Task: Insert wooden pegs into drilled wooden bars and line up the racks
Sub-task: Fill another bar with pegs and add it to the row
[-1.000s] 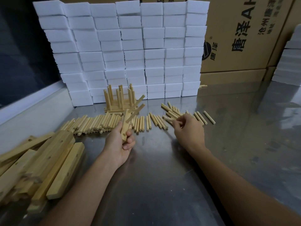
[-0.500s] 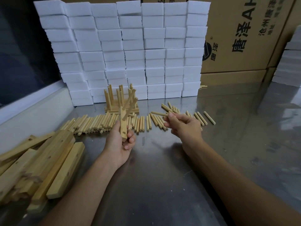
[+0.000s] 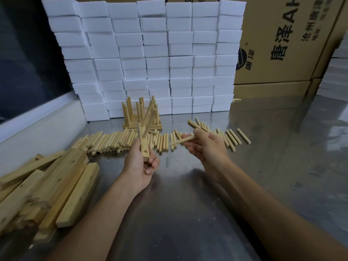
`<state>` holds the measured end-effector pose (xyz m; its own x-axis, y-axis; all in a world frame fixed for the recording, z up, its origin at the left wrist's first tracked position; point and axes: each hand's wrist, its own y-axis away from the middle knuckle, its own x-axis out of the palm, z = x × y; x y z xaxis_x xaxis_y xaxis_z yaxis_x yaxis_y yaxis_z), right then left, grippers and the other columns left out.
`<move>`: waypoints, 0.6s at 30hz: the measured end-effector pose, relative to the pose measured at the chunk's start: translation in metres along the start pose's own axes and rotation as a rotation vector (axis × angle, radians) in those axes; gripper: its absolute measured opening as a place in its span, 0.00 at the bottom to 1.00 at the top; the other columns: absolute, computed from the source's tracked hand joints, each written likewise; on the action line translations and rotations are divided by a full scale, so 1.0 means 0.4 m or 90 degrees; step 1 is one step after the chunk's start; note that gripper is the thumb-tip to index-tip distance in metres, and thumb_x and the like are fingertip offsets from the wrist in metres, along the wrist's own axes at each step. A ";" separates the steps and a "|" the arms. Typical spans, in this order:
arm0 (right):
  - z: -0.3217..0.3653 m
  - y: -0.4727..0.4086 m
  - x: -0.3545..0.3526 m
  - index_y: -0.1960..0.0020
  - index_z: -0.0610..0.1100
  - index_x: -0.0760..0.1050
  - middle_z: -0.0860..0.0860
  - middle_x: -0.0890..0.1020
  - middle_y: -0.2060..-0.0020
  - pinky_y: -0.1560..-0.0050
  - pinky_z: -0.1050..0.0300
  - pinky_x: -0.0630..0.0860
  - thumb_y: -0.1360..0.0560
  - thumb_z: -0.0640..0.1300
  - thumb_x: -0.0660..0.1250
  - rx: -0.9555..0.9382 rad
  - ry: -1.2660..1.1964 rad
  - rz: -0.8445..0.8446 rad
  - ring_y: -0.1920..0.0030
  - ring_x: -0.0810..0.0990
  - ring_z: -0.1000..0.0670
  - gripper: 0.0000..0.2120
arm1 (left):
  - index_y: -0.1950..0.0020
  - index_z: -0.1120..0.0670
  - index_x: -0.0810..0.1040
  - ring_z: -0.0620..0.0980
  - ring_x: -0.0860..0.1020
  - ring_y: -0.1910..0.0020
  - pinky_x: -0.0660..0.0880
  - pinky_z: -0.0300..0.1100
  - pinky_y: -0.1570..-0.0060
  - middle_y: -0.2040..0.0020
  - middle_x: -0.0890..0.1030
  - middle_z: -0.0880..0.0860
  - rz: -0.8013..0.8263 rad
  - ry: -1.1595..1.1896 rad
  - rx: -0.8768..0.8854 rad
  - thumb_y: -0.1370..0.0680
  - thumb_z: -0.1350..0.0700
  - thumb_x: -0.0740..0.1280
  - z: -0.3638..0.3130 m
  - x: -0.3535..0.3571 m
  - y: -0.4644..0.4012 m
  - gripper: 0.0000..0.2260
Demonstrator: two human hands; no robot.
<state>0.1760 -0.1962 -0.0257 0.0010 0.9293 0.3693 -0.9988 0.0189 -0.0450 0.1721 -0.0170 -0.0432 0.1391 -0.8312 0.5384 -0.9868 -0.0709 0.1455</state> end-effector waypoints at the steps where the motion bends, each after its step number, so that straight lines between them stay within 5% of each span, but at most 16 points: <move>1: 0.002 0.003 0.003 0.51 0.35 0.80 0.43 0.87 0.58 0.58 0.58 0.80 0.17 0.45 0.62 0.000 0.000 -0.004 0.62 0.84 0.52 0.15 | 0.59 0.56 0.70 0.46 0.64 0.81 0.53 0.35 0.86 0.77 0.64 0.51 -0.001 0.000 0.000 0.15 0.44 0.51 0.000 0.000 0.000 0.21; 4: 0.008 0.012 0.012 0.46 0.41 0.75 0.48 0.79 0.69 0.67 0.56 0.79 0.16 0.51 0.57 0.016 -0.028 -0.028 0.70 0.80 0.50 0.14 | 0.57 0.56 0.70 0.46 0.64 0.81 0.54 0.35 0.86 0.77 0.64 0.51 -0.001 0.002 -0.002 0.15 0.43 0.51 0.000 -0.001 -0.001 0.20; 9: 0.013 0.006 0.009 0.42 0.42 0.75 0.52 0.67 0.72 0.77 0.63 0.59 0.15 0.51 0.54 0.024 0.005 -0.049 0.76 0.62 0.56 0.16 | 0.57 0.56 0.70 0.46 0.64 0.81 0.55 0.35 0.86 0.77 0.64 0.51 -0.004 -0.003 -0.003 0.15 0.43 0.51 0.000 0.000 -0.002 0.20; 14: 0.013 0.000 0.015 0.46 0.38 0.80 0.51 0.72 0.69 0.72 0.63 0.62 0.18 0.38 0.59 0.057 -0.014 -0.066 0.72 0.67 0.56 0.11 | 0.57 0.56 0.71 0.46 0.64 0.81 0.54 0.35 0.86 0.77 0.64 0.51 -0.005 -0.002 -0.003 0.15 0.43 0.51 0.001 0.001 -0.001 0.20; 18: -0.003 0.006 0.021 0.47 0.47 0.82 0.56 0.82 0.57 0.59 0.64 0.71 0.17 0.42 0.61 -0.019 0.147 -0.094 0.57 0.78 0.58 0.11 | 0.56 0.56 0.71 0.46 0.64 0.81 0.54 0.35 0.86 0.77 0.64 0.52 -0.009 -0.001 0.000 0.15 0.44 0.51 0.001 0.002 0.001 0.20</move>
<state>0.1735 -0.1880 -0.0240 0.1608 0.9750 0.1532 -0.9851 0.1681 -0.0355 0.1719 -0.0179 -0.0428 0.1523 -0.8306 0.5357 -0.9848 -0.0819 0.1530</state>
